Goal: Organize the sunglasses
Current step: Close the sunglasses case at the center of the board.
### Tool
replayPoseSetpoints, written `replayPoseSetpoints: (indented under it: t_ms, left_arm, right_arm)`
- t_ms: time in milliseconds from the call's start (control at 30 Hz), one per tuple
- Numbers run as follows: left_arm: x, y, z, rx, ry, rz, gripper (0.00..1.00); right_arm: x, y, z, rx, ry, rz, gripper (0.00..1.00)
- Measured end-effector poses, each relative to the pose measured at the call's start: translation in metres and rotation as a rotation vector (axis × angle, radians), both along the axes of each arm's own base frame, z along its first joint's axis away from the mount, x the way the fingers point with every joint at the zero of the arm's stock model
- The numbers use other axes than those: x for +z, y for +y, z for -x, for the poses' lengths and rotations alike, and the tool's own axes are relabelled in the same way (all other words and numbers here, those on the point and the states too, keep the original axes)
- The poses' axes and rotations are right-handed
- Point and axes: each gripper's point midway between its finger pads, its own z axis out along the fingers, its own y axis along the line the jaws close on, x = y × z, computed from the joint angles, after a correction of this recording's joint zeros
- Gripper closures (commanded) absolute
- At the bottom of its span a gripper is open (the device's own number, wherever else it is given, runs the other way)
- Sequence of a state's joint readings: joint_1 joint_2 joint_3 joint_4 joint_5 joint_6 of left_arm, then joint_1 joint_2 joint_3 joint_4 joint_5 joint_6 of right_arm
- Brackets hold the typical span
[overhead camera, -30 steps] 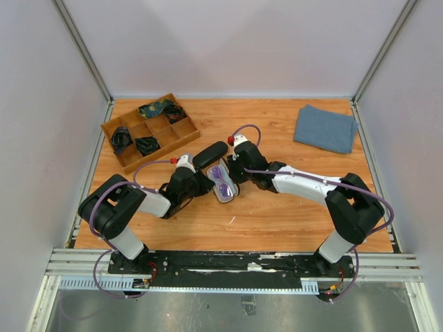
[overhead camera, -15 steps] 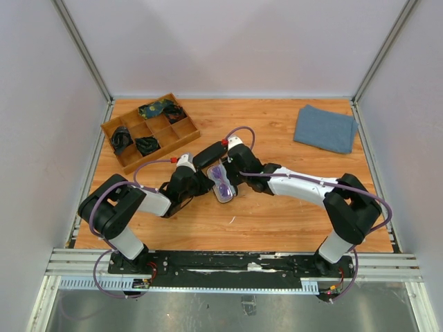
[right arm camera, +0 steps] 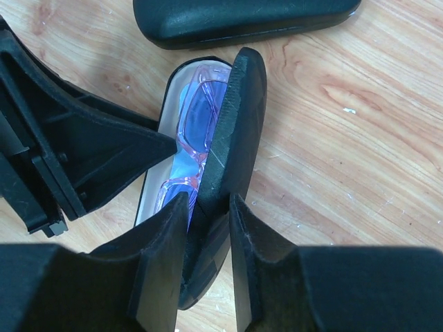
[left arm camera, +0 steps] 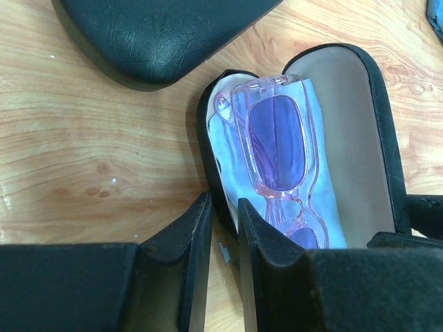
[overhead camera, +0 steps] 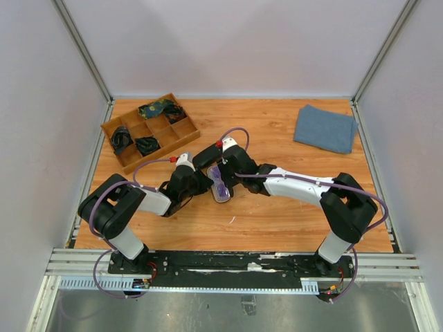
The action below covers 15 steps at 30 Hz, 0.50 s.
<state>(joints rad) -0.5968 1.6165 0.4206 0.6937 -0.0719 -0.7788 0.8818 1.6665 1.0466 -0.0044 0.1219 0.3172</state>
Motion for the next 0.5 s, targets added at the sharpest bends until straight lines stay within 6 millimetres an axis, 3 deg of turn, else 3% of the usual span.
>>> replayPoseSetpoints:
  t_ms: [500]
  left_arm:
    - [0.0,0.0024,-0.0021,0.008,-0.006,-0.009,0.75]
  right_arm:
    - [-0.0046,0.0081,0.0034,0.017,0.022,-0.014,0.66]
